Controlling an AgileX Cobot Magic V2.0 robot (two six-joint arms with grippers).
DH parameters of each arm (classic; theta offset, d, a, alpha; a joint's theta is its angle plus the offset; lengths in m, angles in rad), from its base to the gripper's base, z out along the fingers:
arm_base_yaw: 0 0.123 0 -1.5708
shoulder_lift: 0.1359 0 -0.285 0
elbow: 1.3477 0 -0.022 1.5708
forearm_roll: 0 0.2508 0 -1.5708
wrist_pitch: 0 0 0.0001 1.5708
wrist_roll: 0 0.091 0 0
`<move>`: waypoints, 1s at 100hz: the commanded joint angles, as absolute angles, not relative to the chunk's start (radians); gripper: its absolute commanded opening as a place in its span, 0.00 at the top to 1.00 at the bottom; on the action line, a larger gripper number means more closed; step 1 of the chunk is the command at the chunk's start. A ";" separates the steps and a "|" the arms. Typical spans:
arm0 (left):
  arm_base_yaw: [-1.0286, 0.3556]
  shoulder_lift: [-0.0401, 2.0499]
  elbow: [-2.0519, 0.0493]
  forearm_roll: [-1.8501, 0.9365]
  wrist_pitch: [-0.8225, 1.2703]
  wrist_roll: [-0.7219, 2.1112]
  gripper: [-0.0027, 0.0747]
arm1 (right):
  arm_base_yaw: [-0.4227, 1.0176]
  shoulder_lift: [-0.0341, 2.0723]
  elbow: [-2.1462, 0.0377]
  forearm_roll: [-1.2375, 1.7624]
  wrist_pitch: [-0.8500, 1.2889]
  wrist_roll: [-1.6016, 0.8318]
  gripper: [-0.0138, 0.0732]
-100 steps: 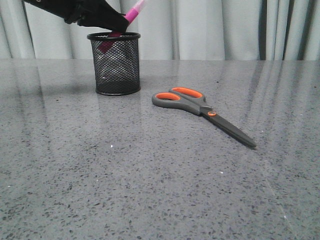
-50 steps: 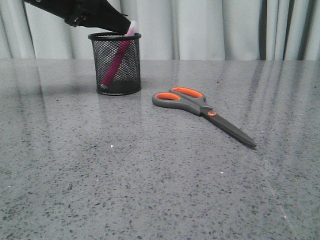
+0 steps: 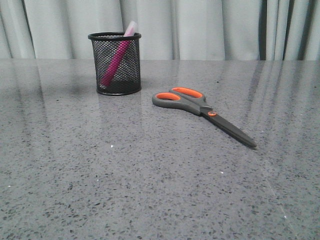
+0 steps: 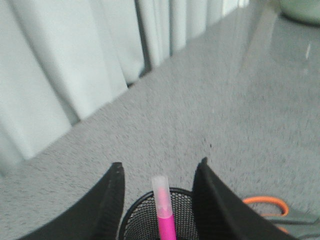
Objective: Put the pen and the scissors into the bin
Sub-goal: 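Move the right gripper above the scissors handles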
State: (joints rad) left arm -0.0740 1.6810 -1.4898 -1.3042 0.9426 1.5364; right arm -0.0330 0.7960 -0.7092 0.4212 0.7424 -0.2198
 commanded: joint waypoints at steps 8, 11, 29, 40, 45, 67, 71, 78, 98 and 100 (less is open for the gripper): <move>-0.004 1.520 -1.524 -1.302 1.032 1.406 0.90 | -0.039 0.797 -0.746 0.525 0.714 -0.325 0.38; 0.004 1.501 -1.524 -1.275 1.049 1.405 0.97 | -0.039 0.797 -0.746 0.575 0.720 -0.359 0.38; 0.013 1.383 -1.521 -1.081 1.062 1.306 0.99 | -0.039 0.811 -0.746 0.775 0.739 -0.533 0.38; 0.013 1.307 -1.477 -1.058 1.026 1.297 0.99 | -0.037 0.838 -0.750 0.819 0.788 -0.615 0.38; 0.013 1.269 -1.443 -1.058 0.983 1.297 0.99 | -0.035 0.850 -0.761 0.841 0.819 -0.636 0.38; 0.013 1.071 -1.180 -1.068 0.729 1.297 0.99 | 0.054 0.917 -0.851 0.857 0.825 -0.659 0.38; 0.013 1.031 -1.134 -1.075 0.697 1.299 0.99 | 0.077 0.932 -0.872 0.855 0.825 -0.662 0.38; 0.013 0.963 -1.049 -1.085 0.653 1.299 0.99 | 0.111 0.968 -0.902 0.847 0.821 -0.662 0.38; 0.013 0.757 -0.841 -1.101 0.542 1.323 0.99 | 0.190 1.112 -1.006 0.785 0.853 -0.662 0.38; 0.013 0.742 -0.825 -1.101 0.535 1.333 0.99 | 0.199 1.130 -1.015 0.775 0.861 -0.660 0.38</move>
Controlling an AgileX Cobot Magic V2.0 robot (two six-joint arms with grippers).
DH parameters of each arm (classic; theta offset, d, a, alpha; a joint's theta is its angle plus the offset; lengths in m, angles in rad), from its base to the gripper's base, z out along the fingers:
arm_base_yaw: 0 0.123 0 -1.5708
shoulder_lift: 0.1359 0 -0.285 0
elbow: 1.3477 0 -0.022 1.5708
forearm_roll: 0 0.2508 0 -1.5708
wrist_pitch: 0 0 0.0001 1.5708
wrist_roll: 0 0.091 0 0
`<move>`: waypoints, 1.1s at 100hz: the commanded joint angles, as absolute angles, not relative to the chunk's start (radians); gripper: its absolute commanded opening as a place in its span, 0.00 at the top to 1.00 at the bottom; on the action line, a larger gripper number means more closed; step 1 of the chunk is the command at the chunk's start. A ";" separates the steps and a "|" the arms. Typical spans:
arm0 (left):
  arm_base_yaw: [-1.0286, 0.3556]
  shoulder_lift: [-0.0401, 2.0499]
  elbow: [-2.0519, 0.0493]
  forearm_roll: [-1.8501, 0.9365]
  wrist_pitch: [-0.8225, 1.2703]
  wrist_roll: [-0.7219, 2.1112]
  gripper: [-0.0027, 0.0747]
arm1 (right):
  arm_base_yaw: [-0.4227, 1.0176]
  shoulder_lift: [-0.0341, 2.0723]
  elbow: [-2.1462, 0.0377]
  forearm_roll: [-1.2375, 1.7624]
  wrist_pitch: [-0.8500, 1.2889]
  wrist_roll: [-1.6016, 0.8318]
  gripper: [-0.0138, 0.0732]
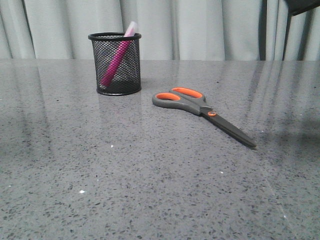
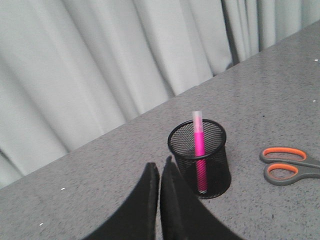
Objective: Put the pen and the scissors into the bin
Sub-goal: 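Move the right gripper above the scissors handles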
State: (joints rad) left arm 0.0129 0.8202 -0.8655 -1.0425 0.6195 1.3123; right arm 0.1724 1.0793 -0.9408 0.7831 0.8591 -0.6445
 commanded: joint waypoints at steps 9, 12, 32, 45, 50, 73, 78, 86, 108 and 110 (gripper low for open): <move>0.011 0.661 -0.768 -1.101 0.513 1.340 0.99 | 0.234 1.203 -1.071 0.730 0.879 -0.650 0.38; 0.011 0.634 -0.755 -1.101 0.513 1.340 0.99 | 0.242 1.233 -1.091 0.712 0.879 -0.632 0.38; 0.011 0.546 -0.708 -1.112 0.513 1.338 0.99 | 0.275 1.410 -1.241 0.467 0.959 -0.342 0.38; 0.011 0.542 -0.708 -1.119 0.513 1.334 0.99 | 0.311 1.529 -1.360 0.401 1.057 -0.259 0.38; 0.011 0.542 -0.708 -1.119 0.513 1.334 0.99 | 0.328 1.567 -1.399 0.401 1.076 -0.259 0.38; 0.011 0.542 -0.708 -1.119 0.513 1.334 0.99 | 0.347 1.659 -1.506 0.401 1.125 -0.258 0.38; 0.011 0.542 -0.708 -1.119 0.513 1.334 0.99 | 0.347 1.659 -1.508 0.403 1.115 -0.258 0.38; 0.011 0.542 -0.708 -1.119 0.513 1.334 0.99 | 0.347 1.659 -1.509 0.407 1.104 -0.258 0.38; 0.011 0.542 -0.708 -1.119 0.513 1.334 0.99 | 0.357 1.659 -1.509 0.403 1.088 -0.258 0.38; 0.011 0.542 -0.708 -1.119 0.513 1.334 0.99 | 0.360 1.659 -1.509 0.396 1.088 -0.258 0.38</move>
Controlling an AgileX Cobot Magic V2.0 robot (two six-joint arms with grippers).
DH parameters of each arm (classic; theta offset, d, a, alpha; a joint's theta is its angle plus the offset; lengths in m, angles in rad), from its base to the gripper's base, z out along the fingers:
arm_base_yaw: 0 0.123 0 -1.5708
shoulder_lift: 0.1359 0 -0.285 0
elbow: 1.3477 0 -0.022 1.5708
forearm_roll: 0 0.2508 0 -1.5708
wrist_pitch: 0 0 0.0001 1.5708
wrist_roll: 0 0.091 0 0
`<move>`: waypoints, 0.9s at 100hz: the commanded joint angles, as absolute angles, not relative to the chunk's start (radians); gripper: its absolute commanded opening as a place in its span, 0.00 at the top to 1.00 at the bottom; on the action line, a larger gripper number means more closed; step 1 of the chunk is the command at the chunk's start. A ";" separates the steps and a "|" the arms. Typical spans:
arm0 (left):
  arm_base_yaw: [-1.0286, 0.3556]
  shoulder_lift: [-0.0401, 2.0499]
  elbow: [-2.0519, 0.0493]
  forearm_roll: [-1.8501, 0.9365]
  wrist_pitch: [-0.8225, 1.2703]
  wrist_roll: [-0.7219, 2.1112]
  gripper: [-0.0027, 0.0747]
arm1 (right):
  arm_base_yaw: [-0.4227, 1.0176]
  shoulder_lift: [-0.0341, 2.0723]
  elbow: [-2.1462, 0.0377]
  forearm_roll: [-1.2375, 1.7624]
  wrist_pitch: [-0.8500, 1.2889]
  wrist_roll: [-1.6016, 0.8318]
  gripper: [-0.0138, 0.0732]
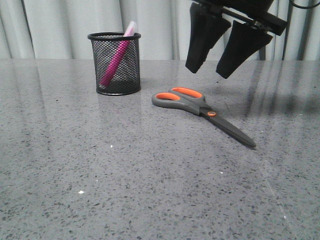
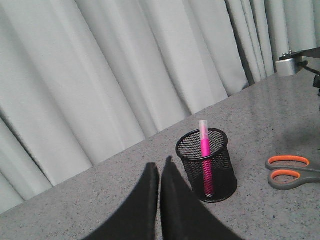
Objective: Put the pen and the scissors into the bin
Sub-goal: 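Move the right gripper above the scissors handles, then lower the right gripper and close it on the scissors handles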
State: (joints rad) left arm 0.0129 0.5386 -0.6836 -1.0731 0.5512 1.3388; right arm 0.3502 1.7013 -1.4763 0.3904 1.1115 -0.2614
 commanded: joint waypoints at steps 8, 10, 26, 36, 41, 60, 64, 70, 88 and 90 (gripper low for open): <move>0.011 0.542 -0.708 -1.119 0.513 1.334 0.99 | 0.399 1.659 -1.509 0.322 1.088 -0.234 0.38; 0.011 0.542 -0.708 -1.119 0.513 1.334 0.99 | 0.414 1.659 -1.509 0.300 1.088 -0.220 0.38; 0.011 0.542 -0.708 -1.119 0.511 1.334 0.99 | 0.519 1.674 -1.509 0.059 1.088 -0.148 0.38; 0.011 0.542 -0.708 -1.119 0.511 1.334 0.99 | 0.528 1.689 -1.509 0.060 1.079 -0.143 0.38; 0.011 0.542 -0.708 -1.119 0.511 1.334 0.99 | 0.528 1.698 -1.509 0.060 1.077 -0.131 0.38; 0.011 0.542 -0.708 -1.122 0.511 1.334 0.99 | 0.526 1.732 -1.514 0.060 1.049 -0.127 0.38; 0.011 0.542 -0.708 -1.122 0.511 1.334 0.99 | 0.526 1.736 -1.514 0.060 1.032 -0.122 0.38; 0.011 0.542 -0.708 -1.122 0.511 1.334 0.99 | 0.526 1.737 -1.514 0.060 1.017 -0.112 0.38; 0.011 0.542 -0.708 -1.122 0.511 1.334 0.99 | 0.526 1.744 -1.516 0.058 0.986 -0.112 0.38; 0.011 0.542 -0.708 -1.122 0.511 1.334 0.99 | 0.526 1.749 -1.518 0.056 0.986 -0.112 0.38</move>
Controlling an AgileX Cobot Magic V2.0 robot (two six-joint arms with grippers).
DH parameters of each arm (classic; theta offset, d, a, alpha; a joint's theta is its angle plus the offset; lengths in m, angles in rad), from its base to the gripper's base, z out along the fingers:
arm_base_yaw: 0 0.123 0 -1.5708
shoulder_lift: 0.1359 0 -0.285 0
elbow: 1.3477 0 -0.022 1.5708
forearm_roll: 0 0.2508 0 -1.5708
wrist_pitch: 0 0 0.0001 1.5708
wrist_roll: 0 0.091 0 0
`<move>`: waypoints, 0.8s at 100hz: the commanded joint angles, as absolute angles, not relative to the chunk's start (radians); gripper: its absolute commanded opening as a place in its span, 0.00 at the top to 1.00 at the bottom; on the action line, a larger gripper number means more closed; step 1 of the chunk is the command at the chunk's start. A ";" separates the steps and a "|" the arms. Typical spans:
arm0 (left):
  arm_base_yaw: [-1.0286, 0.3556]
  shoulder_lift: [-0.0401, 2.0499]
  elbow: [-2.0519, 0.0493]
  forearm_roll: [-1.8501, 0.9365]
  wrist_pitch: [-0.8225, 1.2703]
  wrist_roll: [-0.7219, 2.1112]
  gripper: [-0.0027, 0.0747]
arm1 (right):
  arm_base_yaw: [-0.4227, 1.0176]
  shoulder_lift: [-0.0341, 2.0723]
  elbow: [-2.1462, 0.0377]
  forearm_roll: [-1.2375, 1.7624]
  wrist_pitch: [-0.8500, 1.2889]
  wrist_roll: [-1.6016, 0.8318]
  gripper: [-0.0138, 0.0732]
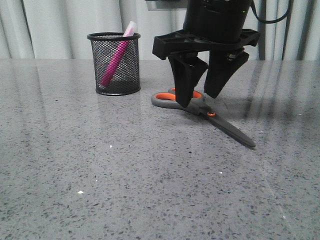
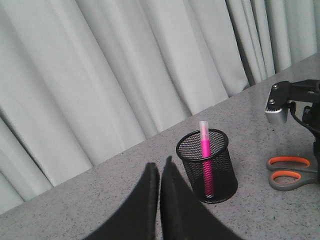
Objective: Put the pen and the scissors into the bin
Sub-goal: 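Lower the right gripper and close it on the scissors handles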
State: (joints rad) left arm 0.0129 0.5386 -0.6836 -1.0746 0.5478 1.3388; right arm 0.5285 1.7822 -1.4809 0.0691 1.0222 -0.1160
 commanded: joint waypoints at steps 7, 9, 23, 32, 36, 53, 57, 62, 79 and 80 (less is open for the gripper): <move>0.011 0.542 -0.708 -1.122 0.511 1.334 0.99 | 0.526 1.760 -1.522 0.053 0.989 -0.112 0.38; 0.011 0.542 -0.708 -1.122 0.511 1.334 0.99 | 0.526 1.763 -1.522 0.053 0.991 -0.111 0.38; 0.011 0.542 -0.708 -1.122 0.511 1.334 0.99 | 0.526 1.784 -1.522 0.037 0.988 -0.097 0.38; 0.011 0.542 -0.708 -1.122 0.511 1.334 0.99 | 0.524 1.796 -1.522 0.000 0.990 -0.066 0.38; 0.011 0.542 -0.708 -1.122 0.511 1.334 0.99 | 0.519 1.799 -1.522 0.000 0.992 -0.066 0.38; 0.011 0.542 -0.708 -1.122 0.511 1.334 0.99 | 0.502 1.800 -1.522 0.000 0.983 -0.066 0.38; 0.011 0.542 -0.708 -1.122 0.511 1.334 0.99 | 0.499 1.800 -1.522 0.000 0.983 -0.066 0.38; 0.011 0.542 -0.708 -1.122 0.511 1.334 0.99 | 0.496 1.800 -1.522 0.021 0.983 -0.066 0.38; 0.011 0.542 -0.708 -1.122 0.509 1.334 0.99 | 0.493 1.800 -1.522 0.057 0.981 -0.083 0.38; 0.011 0.542 -0.708 -1.122 0.509 1.334 0.99 | 0.493 1.800 -1.522 0.057 0.981 -0.083 0.38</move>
State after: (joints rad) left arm 0.0129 0.5386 -0.6836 -1.0769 0.5478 1.3388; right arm 0.5016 1.8393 -1.4921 0.0429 1.0047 -0.0699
